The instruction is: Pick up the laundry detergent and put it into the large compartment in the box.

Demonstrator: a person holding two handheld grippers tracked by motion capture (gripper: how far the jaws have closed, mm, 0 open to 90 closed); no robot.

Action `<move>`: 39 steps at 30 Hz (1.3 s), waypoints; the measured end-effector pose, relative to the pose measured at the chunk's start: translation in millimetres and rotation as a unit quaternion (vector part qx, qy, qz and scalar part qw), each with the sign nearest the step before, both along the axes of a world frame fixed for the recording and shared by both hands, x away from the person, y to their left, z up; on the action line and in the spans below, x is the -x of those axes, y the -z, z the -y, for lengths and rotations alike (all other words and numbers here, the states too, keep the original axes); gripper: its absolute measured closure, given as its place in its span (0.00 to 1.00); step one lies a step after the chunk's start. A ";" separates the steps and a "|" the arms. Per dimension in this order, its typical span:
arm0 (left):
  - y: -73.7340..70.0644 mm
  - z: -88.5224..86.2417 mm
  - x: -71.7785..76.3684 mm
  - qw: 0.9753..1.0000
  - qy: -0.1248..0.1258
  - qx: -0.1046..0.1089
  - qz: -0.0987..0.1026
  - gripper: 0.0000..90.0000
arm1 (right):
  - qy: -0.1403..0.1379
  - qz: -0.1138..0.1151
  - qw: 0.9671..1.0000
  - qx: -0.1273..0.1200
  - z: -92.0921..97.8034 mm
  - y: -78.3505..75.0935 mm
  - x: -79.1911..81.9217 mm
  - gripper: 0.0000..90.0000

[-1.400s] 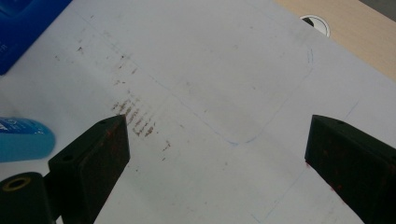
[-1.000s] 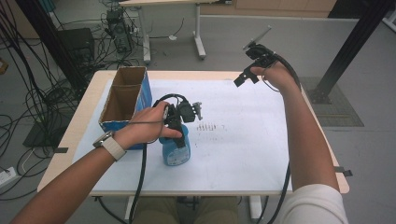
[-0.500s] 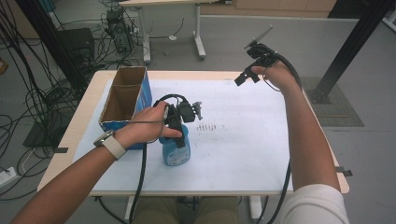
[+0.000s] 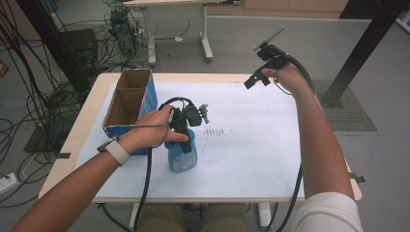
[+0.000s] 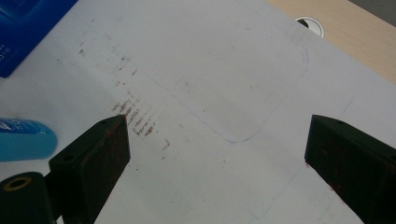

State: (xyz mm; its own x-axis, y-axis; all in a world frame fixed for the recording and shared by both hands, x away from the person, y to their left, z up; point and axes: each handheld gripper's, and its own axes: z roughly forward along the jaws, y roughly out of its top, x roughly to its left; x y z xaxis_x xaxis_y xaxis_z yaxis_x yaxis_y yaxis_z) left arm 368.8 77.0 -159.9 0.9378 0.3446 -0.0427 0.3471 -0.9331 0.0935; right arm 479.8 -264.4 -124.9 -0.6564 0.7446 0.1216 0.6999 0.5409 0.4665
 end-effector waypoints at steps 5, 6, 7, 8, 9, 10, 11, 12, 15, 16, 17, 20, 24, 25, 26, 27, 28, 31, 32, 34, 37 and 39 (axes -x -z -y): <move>0.4 0.0 0.7 1.000 -0.005 0.001 0.000 0.43 | 0.000 0.000 1.000 0.000 0.2 -0.3 0.5 0.07; 0.1 0.7 0.3 1.000 -0.004 -0.002 0.000 0.43 | 0.001 -0.001 1.000 0.000 0.1 -0.5 0.4 0.07; 0.0 0.9 0.4 1.000 -0.003 -0.002 0.001 0.43 | 0.000 -0.001 1.000 0.001 0.2 -0.5 0.4 0.07; 0.1 0.9 0.3 1.000 -0.004 -0.002 0.000 0.43 | 0.001 -0.001 1.000 0.000 0.5 -0.4 0.6 0.07; 0.1 1.0 0.4 1.000 -0.005 -0.002 0.000 0.43 | 0.001 -0.001 1.000 0.000 0.6 -0.5 0.7 0.07; 0.0 1.1 0.3 1.000 -0.003 -0.003 0.000 0.43 | 0.002 -0.001 1.000 0.000 0.7 -0.6 0.8 0.07; 0.1 1.1 0.2 1.000 -0.003 -0.003 0.000 0.43 | 0.001 -0.001 1.000 -0.001 0.9 -0.7 0.8 0.07; 0.1 1.0 0.1 1.000 -0.004 -0.002 -0.001 0.43 | 0.001 -0.001 1.000 -0.001 1.1 -0.7 0.8 0.07; -0.1 1.6 0.0 1.000 -0.002 -0.004 0.000 0.43 | 0.002 -0.001 1.000 0.000 1.4 -0.7 0.8 0.08; -0.1 1.6 -0.3 1.000 -0.003 -0.004 -0.001 0.43 | 0.003 -0.001 1.000 0.000 1.4 -0.8 0.9 0.08; 0.1 1.2 -0.1 1.000 -0.003 -0.003 -0.001 0.43 | 0.003 -0.002 1.000 0.000 1.5 -0.8 0.9 0.08; 0.2 0.8 0.2 1.000 -0.003 -0.002 0.000 0.43 | 0.002 -0.001 1.000 -0.001 1.4 -0.8 0.8 0.08; 0.2 0.8 0.6 1.000 -0.003 -0.002 0.001 0.43 | 0.002 -0.001 1.000 0.000 0.4 -0.4 0.4 0.08; 0.1 1.3 0.7 1.000 -0.002 -0.003 0.001 0.43 | 0.001 -0.001 1.000 0.000 0.4 -0.3 0.3 0.08; 0.1 1.4 0.4 1.000 -0.002 -0.003 0.000 0.43 | 0.001 -0.001 1.000 0.000 0.2 -0.4 0.3 0.08; 0.1 1.5 0.4 1.000 -0.002 -0.003 0.000 0.43 | 0.001 -0.001 1.000 0.000 0.1 -0.6 0.3 0.08; 0.1 1.2 0.9 1.000 -0.003 -0.002 0.000 0.43 | 0.001 -0.001 1.000 0.000 0.1 -0.6 0.4 0.08; 0.1 0.6 1.2 1.000 -0.001 -0.001 0.002 0.43 | 0.002 -0.001 1.000 0.000 0.4 -0.7 0.8 0.08; 0.1 0.4 1.0 1.000 -0.001 -0.001 0.001 0.43 | 0.002 -0.002 1.000 0.000 0.5 -0.6 0.8 0.08; 0.1 0.3 0.9 1.000 -0.001 -0.001 0.001 0.43 | 0.001 -0.001 1.000 0.000 0.6 -0.7 1.1 0.08; 0.3 -1.0 1.5 1.000 -0.003 0.002 0.003 0.43 | 0.003 0.000 1.000 -0.001 1.1 -1.2 1.5 0.08; 0.3 -1.4 1.4 1.000 -0.003 0.002 0.003 0.43 | 0.003 -0.001 1.000 0.000 0.7 -1.4 1.7 0.08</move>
State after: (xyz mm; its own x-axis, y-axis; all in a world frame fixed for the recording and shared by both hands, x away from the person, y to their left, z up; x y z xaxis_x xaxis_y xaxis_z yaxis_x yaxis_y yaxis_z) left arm 367.4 78.3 -160.2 0.9360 0.3498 -0.0389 0.3520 -0.9306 0.1002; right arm 478.0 -265.1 -123.5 -0.6520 0.7482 0.1226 0.7036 0.5367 0.4658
